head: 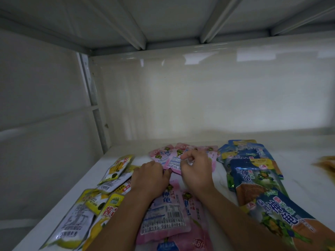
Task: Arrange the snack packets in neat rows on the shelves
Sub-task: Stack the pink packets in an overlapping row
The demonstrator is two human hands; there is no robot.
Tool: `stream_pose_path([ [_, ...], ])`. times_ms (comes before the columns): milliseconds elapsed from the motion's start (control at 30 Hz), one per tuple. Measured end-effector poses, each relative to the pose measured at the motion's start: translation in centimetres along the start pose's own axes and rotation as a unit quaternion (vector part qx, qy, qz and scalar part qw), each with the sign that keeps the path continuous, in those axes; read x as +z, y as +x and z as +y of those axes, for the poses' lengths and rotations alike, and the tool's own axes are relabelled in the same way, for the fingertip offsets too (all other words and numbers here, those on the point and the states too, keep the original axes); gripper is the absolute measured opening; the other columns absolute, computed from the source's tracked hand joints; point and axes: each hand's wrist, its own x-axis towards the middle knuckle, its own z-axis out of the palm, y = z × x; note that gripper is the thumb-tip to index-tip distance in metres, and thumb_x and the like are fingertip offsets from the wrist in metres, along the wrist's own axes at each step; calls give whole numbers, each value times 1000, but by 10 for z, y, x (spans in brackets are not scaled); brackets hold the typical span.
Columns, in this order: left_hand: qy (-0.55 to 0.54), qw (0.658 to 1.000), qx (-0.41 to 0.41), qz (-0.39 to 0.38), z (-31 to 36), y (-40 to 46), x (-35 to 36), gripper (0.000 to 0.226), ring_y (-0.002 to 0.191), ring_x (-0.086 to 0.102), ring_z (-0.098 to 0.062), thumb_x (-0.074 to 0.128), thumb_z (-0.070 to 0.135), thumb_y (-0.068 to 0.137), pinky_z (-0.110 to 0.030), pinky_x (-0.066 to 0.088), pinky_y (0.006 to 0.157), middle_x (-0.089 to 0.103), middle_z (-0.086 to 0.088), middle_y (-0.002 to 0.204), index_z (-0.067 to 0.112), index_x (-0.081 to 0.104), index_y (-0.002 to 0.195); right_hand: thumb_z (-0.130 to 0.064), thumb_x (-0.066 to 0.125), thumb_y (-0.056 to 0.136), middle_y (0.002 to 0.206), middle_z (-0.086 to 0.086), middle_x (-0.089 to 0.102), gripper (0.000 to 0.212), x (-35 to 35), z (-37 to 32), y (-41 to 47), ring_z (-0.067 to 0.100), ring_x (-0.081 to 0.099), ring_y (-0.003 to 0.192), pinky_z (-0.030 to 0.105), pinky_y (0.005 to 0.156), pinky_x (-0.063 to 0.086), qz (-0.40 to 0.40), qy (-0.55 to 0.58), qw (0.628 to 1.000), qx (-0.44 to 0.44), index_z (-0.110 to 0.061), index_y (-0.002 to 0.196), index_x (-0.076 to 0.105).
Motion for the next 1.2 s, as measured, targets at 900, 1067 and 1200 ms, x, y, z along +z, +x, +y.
stream_pose_path([
  [900,-224,957,-118,140,-3,2,-23,54,44,43,-22,60,38,92,-27,35,51,38,4,42,13,42,49,-46,59,83,44,-7,24,53,-2,-9,-6,15,27,49,33,60,34,-165,20,986,-33,-21,42,35],
  [1067,-386,910,-113,96,-5,7,-18,37,51,52,-20,56,55,72,-30,41,58,55,-18,56,22,48,56,-16,62,104,47,-9,21,65,-5,-7,-1,3,27,43,14,85,46,-115,90,989,2,-22,48,29],
  [1200,-490,858,-142,55,-3,8,-21,51,68,75,-30,68,53,94,-34,55,68,74,-12,66,12,68,63,-23,59,105,47,-11,23,58,-6,-4,3,4,25,45,17,52,27,-63,118,991,23,-20,56,29],
])
